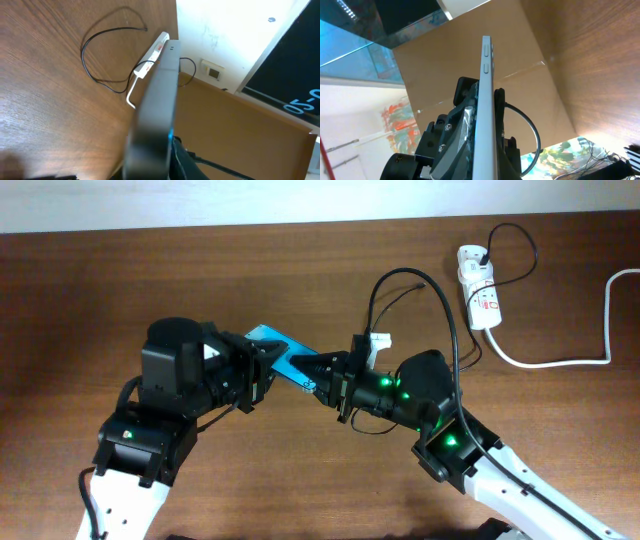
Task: Plug charger to phone and switch on socket
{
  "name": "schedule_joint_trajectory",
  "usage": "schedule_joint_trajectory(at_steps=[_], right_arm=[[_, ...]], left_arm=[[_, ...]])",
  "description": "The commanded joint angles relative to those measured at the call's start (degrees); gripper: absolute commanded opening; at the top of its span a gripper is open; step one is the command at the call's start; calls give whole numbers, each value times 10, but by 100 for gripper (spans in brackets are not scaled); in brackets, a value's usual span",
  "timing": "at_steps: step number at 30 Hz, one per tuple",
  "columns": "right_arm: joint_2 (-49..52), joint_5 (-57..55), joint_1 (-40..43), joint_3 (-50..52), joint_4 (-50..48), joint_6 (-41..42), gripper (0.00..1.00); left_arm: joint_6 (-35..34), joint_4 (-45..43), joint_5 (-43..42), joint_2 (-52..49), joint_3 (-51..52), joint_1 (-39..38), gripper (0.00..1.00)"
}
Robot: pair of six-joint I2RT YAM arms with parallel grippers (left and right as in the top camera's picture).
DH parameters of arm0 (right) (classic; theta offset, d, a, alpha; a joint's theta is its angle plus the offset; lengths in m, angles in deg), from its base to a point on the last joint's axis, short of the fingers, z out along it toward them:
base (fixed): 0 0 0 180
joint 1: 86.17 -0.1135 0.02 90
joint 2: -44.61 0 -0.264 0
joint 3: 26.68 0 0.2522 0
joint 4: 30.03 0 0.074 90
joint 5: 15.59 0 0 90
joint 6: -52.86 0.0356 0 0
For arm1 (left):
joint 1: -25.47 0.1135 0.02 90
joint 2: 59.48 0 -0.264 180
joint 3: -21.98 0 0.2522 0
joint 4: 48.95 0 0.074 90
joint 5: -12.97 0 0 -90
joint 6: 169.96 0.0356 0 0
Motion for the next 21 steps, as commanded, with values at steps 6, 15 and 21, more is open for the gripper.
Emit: schedule_joint_trajectory(at_steps=[6,15,21], right_arm=[[-3,-47,-3,-3,22,-76,4],[-3,-45,-3,-4,20,-74,4],[-3,-46,-3,-3,29,-74,6]], left_arm=[[-20,-1,-21,0,-2,1,30],[-20,-24,-22,0,-2,1,6],[-20,-34,-38,0,-2,1,0]])
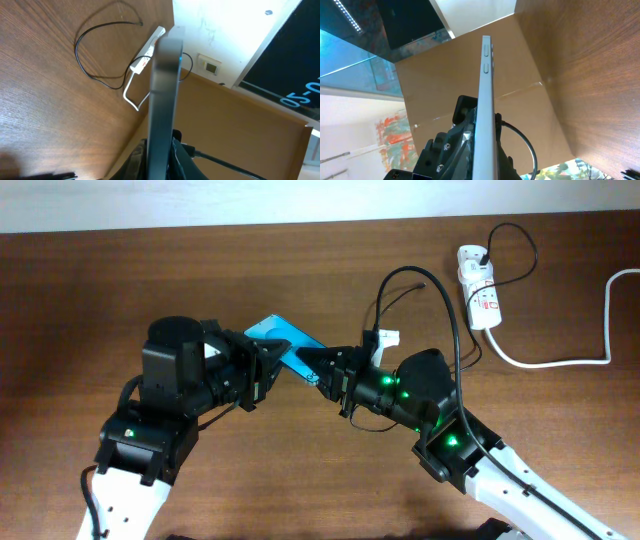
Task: Plug charger to phone and switch on socket
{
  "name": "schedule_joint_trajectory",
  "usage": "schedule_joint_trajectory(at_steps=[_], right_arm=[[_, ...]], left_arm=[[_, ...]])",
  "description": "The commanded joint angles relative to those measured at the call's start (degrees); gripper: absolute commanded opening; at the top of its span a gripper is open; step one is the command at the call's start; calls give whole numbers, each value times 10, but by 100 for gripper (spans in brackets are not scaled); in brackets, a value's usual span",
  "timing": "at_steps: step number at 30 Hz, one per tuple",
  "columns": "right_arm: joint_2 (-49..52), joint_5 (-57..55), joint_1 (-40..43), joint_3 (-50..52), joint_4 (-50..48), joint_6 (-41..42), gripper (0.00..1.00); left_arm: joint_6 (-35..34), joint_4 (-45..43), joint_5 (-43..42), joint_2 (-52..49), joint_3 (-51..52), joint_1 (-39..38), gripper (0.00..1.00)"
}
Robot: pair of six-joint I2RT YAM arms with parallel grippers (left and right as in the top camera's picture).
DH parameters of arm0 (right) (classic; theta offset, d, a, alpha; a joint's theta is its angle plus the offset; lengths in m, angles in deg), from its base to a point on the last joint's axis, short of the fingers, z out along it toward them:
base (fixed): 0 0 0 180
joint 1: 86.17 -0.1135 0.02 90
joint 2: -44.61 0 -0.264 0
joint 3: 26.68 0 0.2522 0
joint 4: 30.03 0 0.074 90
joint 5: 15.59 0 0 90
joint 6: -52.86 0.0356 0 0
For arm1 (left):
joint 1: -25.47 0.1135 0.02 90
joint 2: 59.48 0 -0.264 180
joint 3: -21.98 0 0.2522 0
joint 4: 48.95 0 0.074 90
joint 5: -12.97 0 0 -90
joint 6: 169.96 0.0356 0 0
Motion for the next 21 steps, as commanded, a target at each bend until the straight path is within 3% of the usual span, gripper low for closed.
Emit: schedule_joint_trajectory(at_steps=[1,10,11,14,21], right_arm=[[-2,3,-3,-2,29,-43,6],[-2,6,-3,-1,58,-43,6],[-2,6,-3,-1,58,-43,15],[-2,6,-3,-2,58,-43,27],[-2,6,-3,-2,58,-44,30]], left_arm=[[-19,-23,-29,2,-5,1,0],[-19,-57,-36,3,-5,1,0],[-18,-56,-36,3,-5,1,0],[-5,-54,-36,3,-5,1,0],[18,-54,-35,3,-5,1,0]])
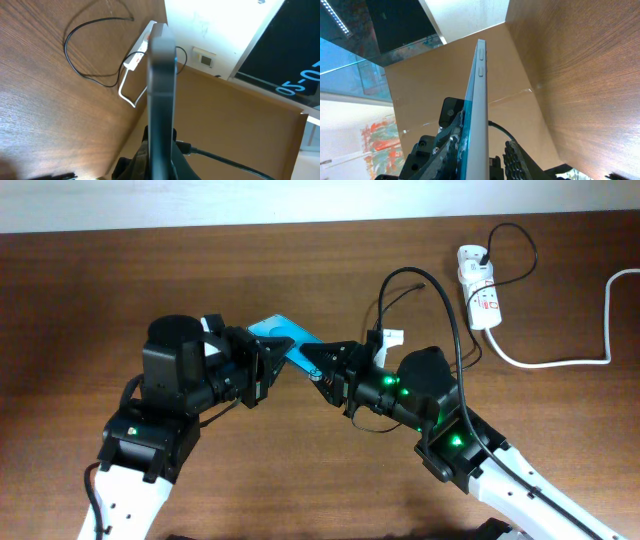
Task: Plug charger to phone and switch on socket
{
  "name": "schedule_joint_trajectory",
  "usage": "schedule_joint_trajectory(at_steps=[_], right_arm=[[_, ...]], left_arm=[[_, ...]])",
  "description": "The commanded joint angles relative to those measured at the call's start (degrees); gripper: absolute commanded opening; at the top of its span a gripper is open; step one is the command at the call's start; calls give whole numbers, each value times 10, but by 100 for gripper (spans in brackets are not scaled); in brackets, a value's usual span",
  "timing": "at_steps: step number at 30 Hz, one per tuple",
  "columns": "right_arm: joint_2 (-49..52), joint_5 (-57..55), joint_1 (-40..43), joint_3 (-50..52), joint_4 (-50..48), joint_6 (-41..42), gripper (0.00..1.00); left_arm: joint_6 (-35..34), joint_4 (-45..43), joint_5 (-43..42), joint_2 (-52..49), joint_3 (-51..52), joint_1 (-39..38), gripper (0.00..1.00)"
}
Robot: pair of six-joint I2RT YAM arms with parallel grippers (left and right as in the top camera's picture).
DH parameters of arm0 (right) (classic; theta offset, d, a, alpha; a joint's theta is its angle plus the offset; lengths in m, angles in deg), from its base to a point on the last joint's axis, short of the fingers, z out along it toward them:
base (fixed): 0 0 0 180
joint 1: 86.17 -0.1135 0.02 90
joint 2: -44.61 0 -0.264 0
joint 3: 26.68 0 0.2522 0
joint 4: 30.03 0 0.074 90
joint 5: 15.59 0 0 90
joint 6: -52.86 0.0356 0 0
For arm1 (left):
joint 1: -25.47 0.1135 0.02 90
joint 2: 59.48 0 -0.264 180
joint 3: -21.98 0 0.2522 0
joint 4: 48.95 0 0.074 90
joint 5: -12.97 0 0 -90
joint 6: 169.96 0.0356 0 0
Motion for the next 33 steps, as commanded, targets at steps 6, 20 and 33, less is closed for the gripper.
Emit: schedule_joint_trajectory(at_steps=[6,20,33], right_arm=[[6,-8,-5,12,19,-75,38],[6,-45,179,12,199,-334,63],[235,-105,359,-66,205,-522,67]], left_arm=[[74,-16,-12,6,-15,1,0],[280,-12,-17,6,-15,1,0],[351,22,-16,6,-15,1,0]])
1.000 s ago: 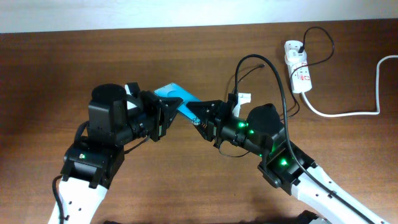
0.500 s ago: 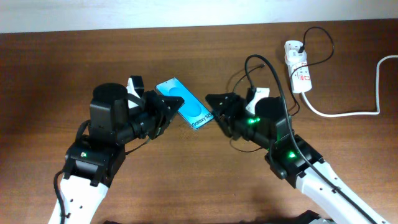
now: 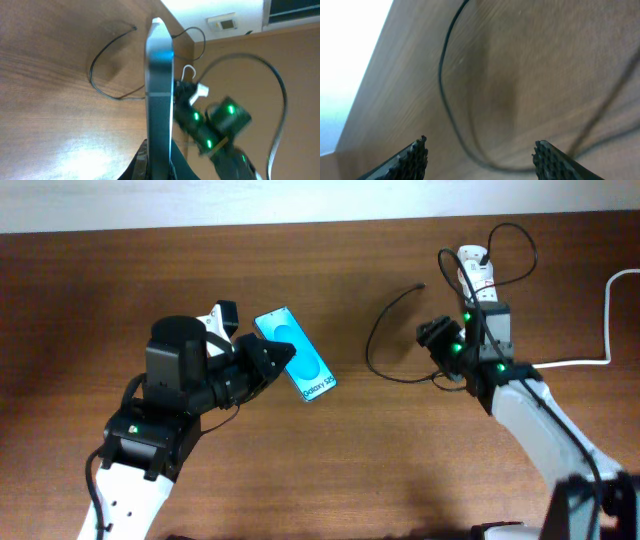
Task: Plug charger to phone and switch on socket
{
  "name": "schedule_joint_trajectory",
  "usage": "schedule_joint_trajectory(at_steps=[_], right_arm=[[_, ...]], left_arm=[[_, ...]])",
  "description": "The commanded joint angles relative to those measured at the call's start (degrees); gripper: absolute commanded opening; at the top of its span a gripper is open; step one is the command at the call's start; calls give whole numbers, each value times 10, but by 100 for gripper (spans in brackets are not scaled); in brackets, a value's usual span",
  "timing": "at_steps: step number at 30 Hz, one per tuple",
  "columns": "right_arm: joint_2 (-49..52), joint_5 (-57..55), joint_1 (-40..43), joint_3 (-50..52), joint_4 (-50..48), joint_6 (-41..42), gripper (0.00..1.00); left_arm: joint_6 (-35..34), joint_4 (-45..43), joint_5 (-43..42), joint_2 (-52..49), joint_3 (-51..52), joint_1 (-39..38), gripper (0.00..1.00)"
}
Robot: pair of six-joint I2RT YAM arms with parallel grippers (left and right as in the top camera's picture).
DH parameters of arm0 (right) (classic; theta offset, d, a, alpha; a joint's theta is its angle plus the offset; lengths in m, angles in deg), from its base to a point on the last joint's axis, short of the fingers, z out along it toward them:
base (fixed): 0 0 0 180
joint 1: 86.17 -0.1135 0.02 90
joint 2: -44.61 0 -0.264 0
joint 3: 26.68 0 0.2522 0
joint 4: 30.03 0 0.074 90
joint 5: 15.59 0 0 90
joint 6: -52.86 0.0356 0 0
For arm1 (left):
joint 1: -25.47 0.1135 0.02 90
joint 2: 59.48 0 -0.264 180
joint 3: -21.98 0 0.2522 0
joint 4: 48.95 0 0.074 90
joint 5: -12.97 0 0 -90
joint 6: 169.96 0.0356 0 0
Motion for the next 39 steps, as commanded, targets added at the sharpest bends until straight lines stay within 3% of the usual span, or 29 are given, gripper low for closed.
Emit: schedule_joint_trajectory(at_steps=[1,5,9,12,17,20,26,28,29,30,33,36,38,39], right_arm=[[106,-9,16,-54,-65,-15,70],[214,-10,16,-73,-172,98,73],[249,-16,16,-74,-256,170,73],[254,-68,15,-80,-266,170,72],[312,-38,-1,-140,-268,170,72],[338,-14,0,-147,-268,267,72],[387,-22,-3,-180,-268,296,65],[407,-24,-3,-208,-238,296,53],[417,-22,-3,-223,-210,293,44],[422,-17,-4,-228,-193,273,29],[422,3,5,-228,-189,224,4],[420,95,31,-248,-179,152,4],[408,125,49,-277,-113,94,4],[387,122,54,-306,-35,27,4]], left_arm=[[37,-3,-10,11,-15,1,0],[39,-3,-10,11,-15,1,0],[48,-3,-6,11,-15,1,0],[50,-3,-4,11,-15,1,0],[50,-3,17,11,-15,1,0],[50,-3,27,11,-15,1,0],[50,-3,31,11,-15,1,0],[50,-3,31,11,-15,1,0],[50,-3,31,11,-15,1,0],[50,-3,31,11,-15,1,0],[50,-3,31,11,-15,1,0],[50,-3,31,11,-15,1,0],[50,-3,31,11,-15,1,0],[50,-3,31,11,-15,1,0]])
